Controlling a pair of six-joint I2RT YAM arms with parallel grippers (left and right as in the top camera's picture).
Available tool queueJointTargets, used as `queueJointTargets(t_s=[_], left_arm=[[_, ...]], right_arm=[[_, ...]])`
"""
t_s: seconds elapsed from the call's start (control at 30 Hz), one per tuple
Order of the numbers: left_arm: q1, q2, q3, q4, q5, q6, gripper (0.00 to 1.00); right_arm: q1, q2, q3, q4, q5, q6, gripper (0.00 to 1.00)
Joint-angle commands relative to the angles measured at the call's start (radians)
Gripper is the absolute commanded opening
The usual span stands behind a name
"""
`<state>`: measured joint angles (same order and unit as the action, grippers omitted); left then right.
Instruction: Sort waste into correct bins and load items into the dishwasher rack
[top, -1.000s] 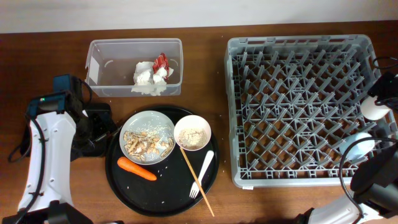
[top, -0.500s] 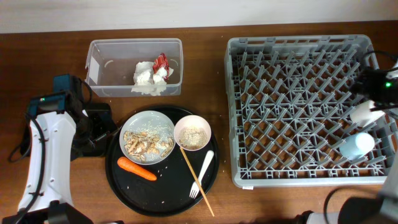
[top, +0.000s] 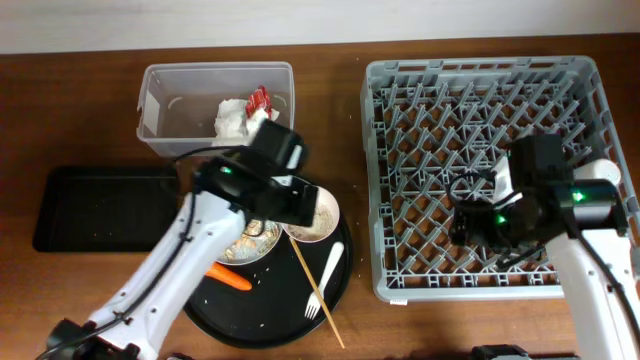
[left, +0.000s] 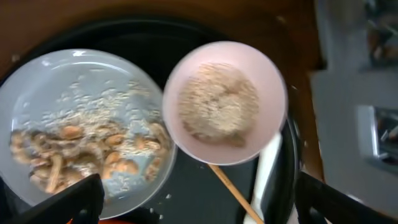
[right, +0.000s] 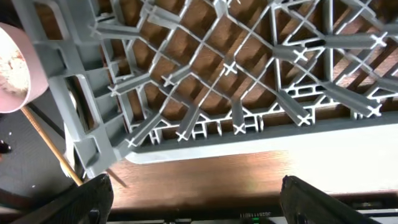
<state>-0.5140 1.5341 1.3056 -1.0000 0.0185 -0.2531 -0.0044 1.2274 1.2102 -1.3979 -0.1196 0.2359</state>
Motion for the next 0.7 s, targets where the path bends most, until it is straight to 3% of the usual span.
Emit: queueJointTargets(t_s=[0.0,0.1,0.23,0.27,0.37,0.4,0.5,0.67], left_arm=[[-0.130,0.080,0.003,0.012,-0.003,0.017,0.95],[-0.217,0.203,0.003,0.029,-0.041,0.017,0.95],[-0.236,0.311,0.003,0.052,-0.050,0.016,0.89],[-0.236,0.336,0.003,0.059,-0.060,0.016,0.75],[-0.236,0.364,0.003,0.068,-0.061,0.016,0.52],[-0.236,0.364,0.003,0.068,-0.060,0.016,0.50],[-0.236,0.364,0.003,0.072,-0.060,0.016,0.31],[-0.237,0.365,-0.007,0.081,-0.060,0.016,0.25]], right_arm=[[-0.004,-0.010,-0.023,0.003,0.026,0.009,0.90],[-0.004,-0.010,-0.023,0.003,0.026,0.009,0.90],[-0.004,-0.010,-0.023,0.004,0.026,0.009,0.90],[-0.004,-0.010,-0.023,0.004,0.026,0.010,0.90],[-0.004,-0.010,-0.023,0.004,0.026,0.009,0.90],[-0.004,-0.010,-0.023,0.004,0.026,0.009,0.90],[-0.004,-0.010,-0.023,0.004,0.026,0.009,0.90],[-0.004,-0.010,-0.023,0.004,0.026,0.009,0.90]])
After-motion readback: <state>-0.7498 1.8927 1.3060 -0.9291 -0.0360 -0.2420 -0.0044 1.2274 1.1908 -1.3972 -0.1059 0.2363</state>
